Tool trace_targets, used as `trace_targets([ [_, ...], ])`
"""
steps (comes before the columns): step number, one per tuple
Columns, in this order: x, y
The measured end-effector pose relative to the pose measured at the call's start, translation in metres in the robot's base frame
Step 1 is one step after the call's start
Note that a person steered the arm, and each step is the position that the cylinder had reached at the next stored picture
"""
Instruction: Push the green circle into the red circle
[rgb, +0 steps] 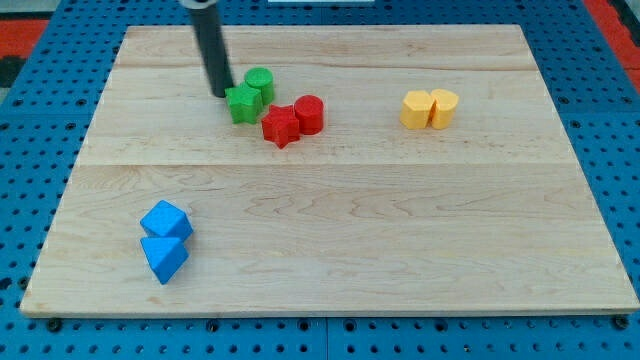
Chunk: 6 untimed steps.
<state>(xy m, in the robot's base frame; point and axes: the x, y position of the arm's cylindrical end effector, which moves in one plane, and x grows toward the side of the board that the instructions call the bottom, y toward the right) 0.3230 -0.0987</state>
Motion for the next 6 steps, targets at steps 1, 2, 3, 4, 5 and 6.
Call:
trace_targets([
  [1,-0.002,0.057],
  [2,-0.042,0.003],
  [3,-0.077,0.075],
  [4,-0.067,0.170],
  [5,-0.065,0.121],
  [6,-0.065,0.080],
])
